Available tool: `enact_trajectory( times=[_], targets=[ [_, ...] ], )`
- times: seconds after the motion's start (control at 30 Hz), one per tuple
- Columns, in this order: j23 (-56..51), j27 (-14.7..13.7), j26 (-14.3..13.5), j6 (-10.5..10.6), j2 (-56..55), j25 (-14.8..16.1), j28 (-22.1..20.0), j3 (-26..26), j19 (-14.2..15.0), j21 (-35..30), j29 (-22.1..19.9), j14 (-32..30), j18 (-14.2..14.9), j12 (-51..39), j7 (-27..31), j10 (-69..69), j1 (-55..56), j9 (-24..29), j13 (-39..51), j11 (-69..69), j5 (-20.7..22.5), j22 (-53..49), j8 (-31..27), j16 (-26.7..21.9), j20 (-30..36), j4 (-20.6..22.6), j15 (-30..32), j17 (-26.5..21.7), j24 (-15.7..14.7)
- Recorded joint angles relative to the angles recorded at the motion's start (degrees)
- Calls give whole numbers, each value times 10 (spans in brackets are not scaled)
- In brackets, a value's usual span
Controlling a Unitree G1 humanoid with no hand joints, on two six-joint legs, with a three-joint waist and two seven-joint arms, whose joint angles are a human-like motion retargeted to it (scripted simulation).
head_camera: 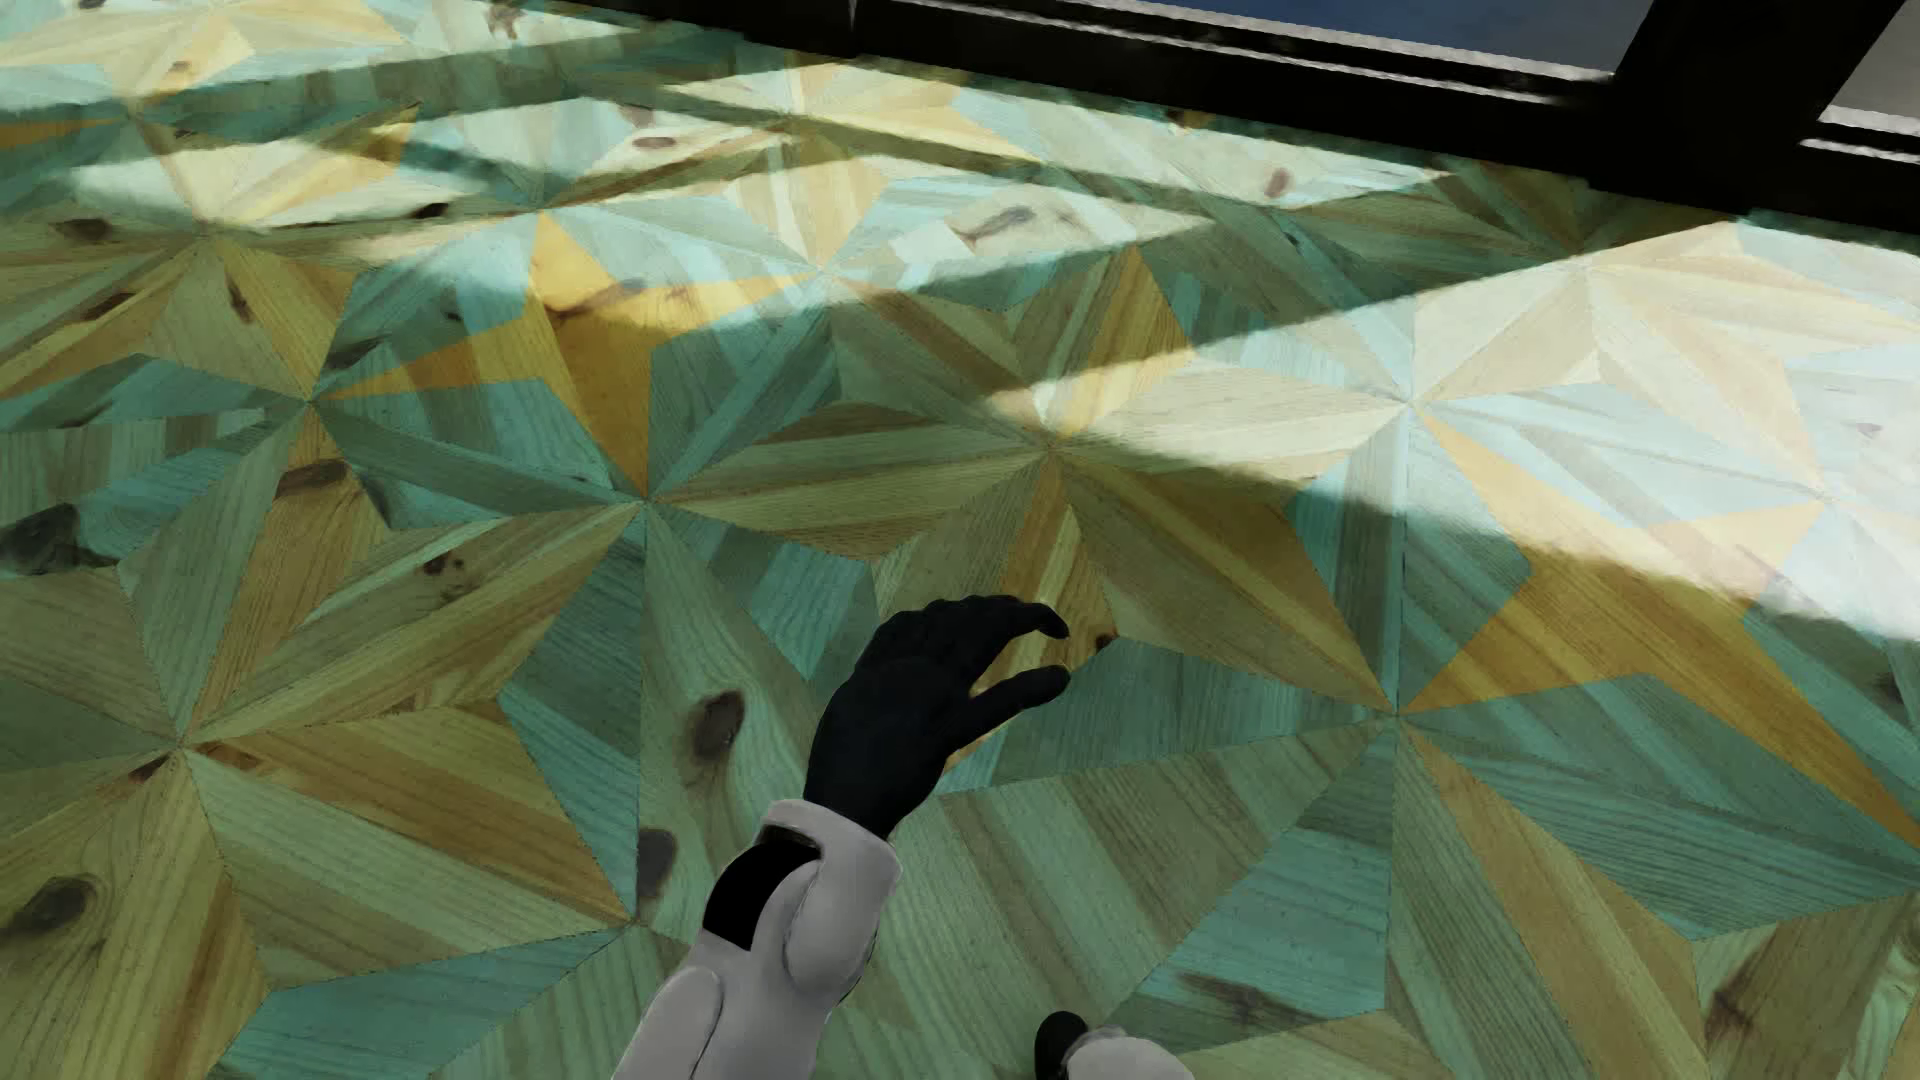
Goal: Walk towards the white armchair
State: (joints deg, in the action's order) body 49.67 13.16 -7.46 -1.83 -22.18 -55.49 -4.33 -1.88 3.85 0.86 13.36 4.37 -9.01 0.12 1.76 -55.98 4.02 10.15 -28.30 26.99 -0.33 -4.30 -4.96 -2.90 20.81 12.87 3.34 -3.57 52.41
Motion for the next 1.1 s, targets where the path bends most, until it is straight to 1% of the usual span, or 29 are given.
enact_trajectory(
  times=[0.03, 0.07, 0.1, 0.13, 0.17, 0.2, 0.23, 0.27, 0.3, 0.33, 0.37, 0.4, 0.43, 0.47, 0.5, 0.57, 0.6, 0.63, 0.7, 0.73, 0.77, 0.8, 0.83, 0.87, 0.93, 1.0, 1.03, 1.07, 1.1],
  targets=[
    [7, -2, 6, 7, 4, -48, -4, -1, -5, -34, -5, -59, 100, 27, -43, -113, 49, 7, 5, 51, -15, 5, 31, 0, -8, -36, -47, -4, -54],
    [21, -5, 34, 14, 19, -99, -6, 4, -7, -73, 5, -65, 116, 52, -107, -182, 85, 11, 26, 69, -25, 28, 58, -3, -25, -123, -77, -10, -63],
    [34, -9, 88, 22, 44, -139, -1, 16, -8, -101, 14, -26, 77, 77, -174, -205, 104, 12, 62, 58, -26, 64, 74, -3, -47, -212, -90, -19, -29],
    [38, -11, 149, 29, 75, -158, 1, 30, -9, -109, 20, -7, 59, 96, -224, -198, 123, 11, 101, 32, -22, 113, 88, -6, -61, -267, -95, -27, 50],
    [27, -3, 204, 34, 107, -158, -1, 43, -9, -95, 8, -8, 54, 109, -247, -164, 149, 8, 135, 2, -20, 181, 102, -5, -71, -282, -98, -34, 132],
    [0, 0, 240, 37, 137, -138, -2, 54, -8, -67, -16, -14, 66, 117, -252, -105, 175, 4, 162, -24, -23, 257, 120, 4, -92, -276, -103, -43, 165],
    [-33, -4, 267, 37, 164, -96, 6, 61, -7, -28, -47, -5, 60, 117, -270, -22, 187, -1, 184, -46, -24, 338, 144, 11, -132, -276, -110, -52, 150],
    [-65, -13, 292, 39, 193, -49, 30, 65, -4, 7, -83, 3, 58, 113, -329, 86, 171, -7, 203, -69, -26, 415, 171, 16, -194, -287, -119, -69, 97],
    [-89, -20, 333, 41, 226, 6, 70, 65, -1, 41, -119, -1, 45, 103, -433, 211, 131, -13, 223, -96, -24, 486, 203, 6, -242, -296, -126, -85, 60],
    [-107, -20, 351, 42, 260, 54, 131, 61, 4, 71, -155, 10, 44, 102, -558, 323, 87, -19, 240, -120, -19, 539, 238, -29, -231, -291, -133, -99, 86],
    [-116, -11, 333, 42, 290, 91, 183, 56, 11, 95, -178, 24, 40, 108, -652, 394, 55, -23, 258, -128, -14, 561, 276, -69, -170, -280, -148, -120, 161],
    [-128, 6, 282, 41, 313, 121, 198, 54, 19, 126, -195, 29, 31, 114, -702, 424, 31, -26, 264, -114, -14, 560, 316, -110, -113, -271, -170, -137, 235],
    [-148, 18, 230, 36, 331, 148, 181, 55, 26, 162, -216, 36, -8, 116, -691, 417, 27, -28, 259, -91, -18, 547, 357, -140, -91, -264, -195, -148, 269],
    [-166, 23, 197, 30, 344, 177, 154, 57, 39, 198, -247, 39, -50, 122, -653, 403, 22, -28, 249, -50, -27, 531, 387, -156, -106, -260, -201, -144, 255],
    [-179, 27, 184, 24, 339, 208, 138, 58, 38, 231, -274, 52, -52, 124, -614, 394, 14, -27, 239, 21, -51, 525, 408, -156, -139, -249, -176, -136, 217],
    [-177, 33, 212, 8, 269, 261, 131, 54, 26, 267, -301, 77, -52, 112, -540, 375, 0, -22, 224, 267, -147, 521, 385, -125, -201, -206, -57, -123, 141],
    [-166, 45, 228, -2, 199, 268, 121, 48, -13, 260, -296, 89, -52, 98, -499, 367, -7, -19, 217, 390, -173, 516, 319, -108, -211, -180, -17, -117, 133],
    [-154, 55, 234, -8, 127, 262, 103, 44, -22, 237, -276, 98, -52, 84, -454, 365, -15, -16, 206, 478, -167, 514, 242, -90, -209, -154, -49, -111, 139],
    [-127, 58, 224, -13, 34, 222, 51, 38, -82, 150, -204, 102, -52, 51, -354, 383, -38, -13, 188, 561, -201, 508, 167, -50, -190, -107, -80, -87, 170],
    [-124, 38, 211, -17, 3, 175, 18, 31, -111, 87, -171, 107, -52, 32, -296, 383, -44, -11, 178, 559, -229, 500, 156, -35, -168, -85, -86, -82, 189],
    [-138, 6, 196, -20, -26, 104, -24, 23, -121, 26, -146, 111, -52, 7, -232, 382, -50, -9, 163, 535, -229, 492, 149, -29, -140, -67, -102, -85, 216],
    [-157, -6, 184, -22, -54, 37, -69, 16, -119, -10, -139, 115, -52, -17, -168, 381, -56, -6, 152, 495, -203, 475, 140, -25, -117, -52, -110, -74, 230],
    [-182, -16, 171, -23, -77, 4, -99, 11, -107, -19, -130, 118, -52, -39, -108, 380, -63, -2, 145, 431, -170, 454, 135, -21, -107, -40, -105, -48, 221],
    [-206, -20, 163, -23, -95, 2, -108, 8, -83, -13, -124, 125, -51, -59, -54, 377, -69, 3, 140, 344, -139, 431, 135, -22, -99, -31, -94, -20, 201],
    [-240, -40, 157, -21, -99, 40, -93, 9, -44, -6, -106, 136, -51, -88, 39, 375, -81, 12, 142, 79, -73, 374, 121, -33, -90, -23, -74, 9, 144],
    [-254, -56, 165, -12, -74, 23, -28, 12, -11, -40, -94, 149, -50, -92, 105, 377, -105, 20, 153, -164, -4, 327, 60, -56, -85, -32, -83, -13, 82],
    [-252, -60, 172, -5, -70, 2, 2, 14, 40, -60, -91, 158, -50, -85, 120, 354, -116, 25, 159, -180, 19, 315, 45, -67, -84, -37, -72, -32, 58],
    [-242, -55, 181, 2, -67, -9, 24, 13, 52, -68, -92, 153, -48, -75, 133, 313, -126, 29, 166, -138, 39, 317, 11, -77, -86, -36, -73, -46, 43],
    [-220, -44, 200, 9, -57, -9, 40, 11, 33, -66, -90, 119, -46, -67, 145, 266, -131, 30, 173, -97, 53, 335, -17, -87, -87, -37, -60, -50, 42]
  ],
)
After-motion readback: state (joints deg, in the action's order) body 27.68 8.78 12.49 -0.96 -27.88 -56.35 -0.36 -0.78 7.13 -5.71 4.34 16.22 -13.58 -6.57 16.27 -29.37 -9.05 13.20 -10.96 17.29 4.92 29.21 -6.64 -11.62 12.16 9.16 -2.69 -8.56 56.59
